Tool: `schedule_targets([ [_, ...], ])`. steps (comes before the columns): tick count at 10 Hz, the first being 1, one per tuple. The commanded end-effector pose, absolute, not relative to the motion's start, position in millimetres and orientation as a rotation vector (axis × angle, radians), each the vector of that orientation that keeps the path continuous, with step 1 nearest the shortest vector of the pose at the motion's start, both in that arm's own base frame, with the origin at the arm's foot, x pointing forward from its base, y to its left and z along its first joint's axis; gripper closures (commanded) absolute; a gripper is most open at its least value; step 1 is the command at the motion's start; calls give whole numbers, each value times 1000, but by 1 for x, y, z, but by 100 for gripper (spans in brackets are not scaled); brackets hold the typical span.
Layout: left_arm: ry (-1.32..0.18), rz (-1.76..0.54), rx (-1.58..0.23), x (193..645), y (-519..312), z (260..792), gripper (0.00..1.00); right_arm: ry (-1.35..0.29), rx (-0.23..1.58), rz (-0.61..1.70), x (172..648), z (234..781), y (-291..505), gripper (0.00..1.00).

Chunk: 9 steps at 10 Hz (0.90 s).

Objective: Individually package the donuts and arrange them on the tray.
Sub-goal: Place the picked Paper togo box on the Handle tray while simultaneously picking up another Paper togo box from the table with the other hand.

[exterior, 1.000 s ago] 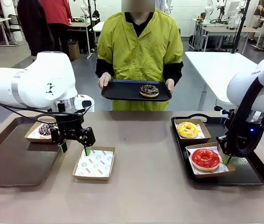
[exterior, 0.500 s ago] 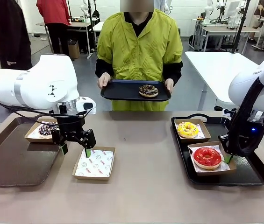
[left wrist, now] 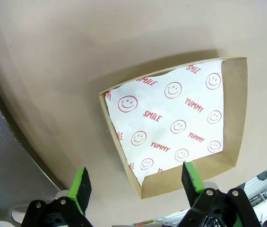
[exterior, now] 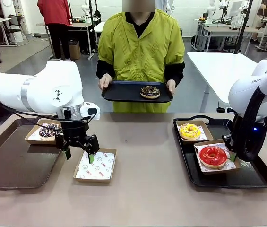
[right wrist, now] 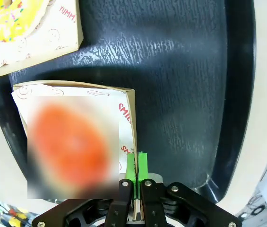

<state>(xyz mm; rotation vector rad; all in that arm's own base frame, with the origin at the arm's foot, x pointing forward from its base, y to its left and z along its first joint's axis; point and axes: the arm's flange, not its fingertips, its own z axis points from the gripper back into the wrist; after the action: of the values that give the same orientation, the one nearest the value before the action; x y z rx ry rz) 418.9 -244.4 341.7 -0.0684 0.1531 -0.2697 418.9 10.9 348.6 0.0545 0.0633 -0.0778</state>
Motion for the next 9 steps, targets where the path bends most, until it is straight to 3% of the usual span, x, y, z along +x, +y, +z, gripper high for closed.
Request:
schedule_targets([
  [1, 88, -213, -11, 418, -253, 337, 0, 51, 21, -103, 419, 346, 11, 98],
  [4, -30, -138, 36, 405, -255, 329, 0, 53, 22, -105, 420, 346, 11, 98],
  [8, -24, -111, -3, 401, -256, 326, 0, 63, 25, -104, 421, 345, 9, 98],
  [9, -21, -110, -30, 404, -255, 327, 0, 65, 30, -104, 421, 345, 8, 67],
])
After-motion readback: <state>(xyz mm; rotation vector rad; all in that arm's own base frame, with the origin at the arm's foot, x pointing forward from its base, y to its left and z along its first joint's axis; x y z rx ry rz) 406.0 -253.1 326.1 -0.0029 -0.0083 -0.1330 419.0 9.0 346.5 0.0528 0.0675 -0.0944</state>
